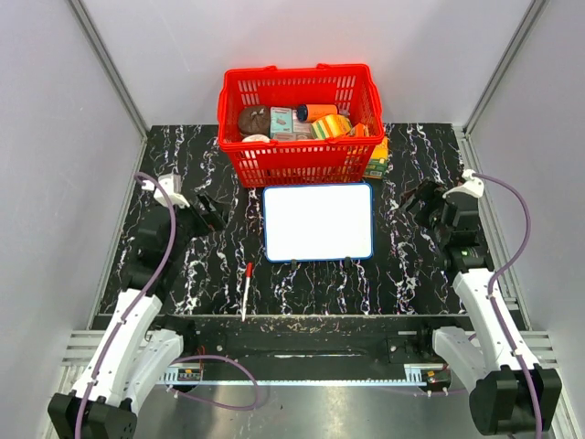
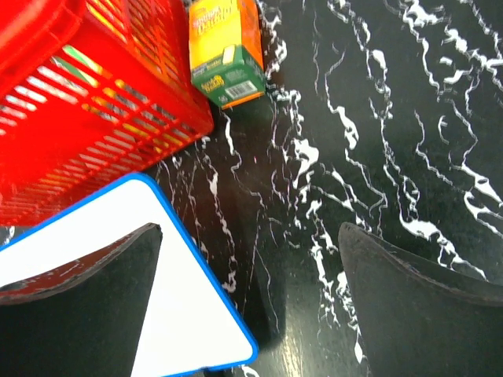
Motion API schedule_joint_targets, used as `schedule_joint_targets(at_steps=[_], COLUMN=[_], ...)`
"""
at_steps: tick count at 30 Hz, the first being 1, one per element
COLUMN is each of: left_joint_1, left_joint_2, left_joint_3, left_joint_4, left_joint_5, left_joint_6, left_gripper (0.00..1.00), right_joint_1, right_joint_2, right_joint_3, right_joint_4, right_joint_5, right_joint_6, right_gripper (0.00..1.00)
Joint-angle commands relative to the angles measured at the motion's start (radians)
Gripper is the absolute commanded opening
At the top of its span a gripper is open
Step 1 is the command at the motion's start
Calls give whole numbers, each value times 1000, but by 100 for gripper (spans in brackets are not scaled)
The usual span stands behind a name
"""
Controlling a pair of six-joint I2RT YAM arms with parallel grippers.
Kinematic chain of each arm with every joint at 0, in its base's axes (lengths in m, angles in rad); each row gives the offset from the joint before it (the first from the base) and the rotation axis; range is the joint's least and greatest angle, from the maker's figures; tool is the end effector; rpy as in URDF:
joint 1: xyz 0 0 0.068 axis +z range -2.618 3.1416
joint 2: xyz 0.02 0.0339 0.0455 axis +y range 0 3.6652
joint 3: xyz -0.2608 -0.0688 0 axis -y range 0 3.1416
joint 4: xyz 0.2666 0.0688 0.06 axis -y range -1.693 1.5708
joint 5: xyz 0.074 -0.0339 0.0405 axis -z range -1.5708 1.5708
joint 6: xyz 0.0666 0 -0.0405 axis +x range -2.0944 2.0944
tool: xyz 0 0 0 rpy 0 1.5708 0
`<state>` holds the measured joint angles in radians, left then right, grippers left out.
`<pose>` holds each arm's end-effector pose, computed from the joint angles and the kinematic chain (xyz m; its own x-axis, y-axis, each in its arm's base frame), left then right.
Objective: Write a sentence on the whiteboard
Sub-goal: Pick up the whiteboard marker at the center of the board.
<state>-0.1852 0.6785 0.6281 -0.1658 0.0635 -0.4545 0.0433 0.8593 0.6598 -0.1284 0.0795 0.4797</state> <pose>0.2188 -0.0453 0.2935 -0.2969 -0.3901 -0.8716 0.1273 0.8884 -0.4410 0.2558 0.0058 0.2718 -0.2707 0.4488 -0.8517 0.1769 0.8928 0.4142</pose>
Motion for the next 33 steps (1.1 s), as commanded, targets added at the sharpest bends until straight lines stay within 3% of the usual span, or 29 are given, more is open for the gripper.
schedule_joint_targets(at_steps=[1, 6, 9, 15, 22, 30, 31, 33], left_joint_1=[0, -10, -45, -190, -367, -520, -539, -560], left_joint_2=[36, 186, 292, 386, 460, 526, 535, 553], left_joint_3=[30, 77, 137, 151, 99, 12, -7, -27], left_joint_4=[-47, -118, -207, -294, -423, -459, -463, -465], left_joint_5=[81, 72, -3, -120, -244, -277, -269, -266], left_joint_6=[-4, 0, 0, 2, -140, -260, -277, -295], left_gripper=[99, 99, 99, 99, 99, 74, 65, 58], right_joint_1=[3, 3, 4, 4, 3, 4, 3, 3], right_joint_2=[3, 9, 32, 50, 73, 98, 98, 96], right_joint_3=[15, -9, -9, -28, -45, -45, -43, -45], right_joint_4=[-80, -91, -103, -102, -114, -116, -116, -116], right_joint_5=[-76, -135, -167, -244, -282, -308, -308, -310], right_joint_6=[3, 0, 10, 20, 5, -4, -4, -6], right_gripper=[100, 100, 100, 100, 100, 100, 100, 100])
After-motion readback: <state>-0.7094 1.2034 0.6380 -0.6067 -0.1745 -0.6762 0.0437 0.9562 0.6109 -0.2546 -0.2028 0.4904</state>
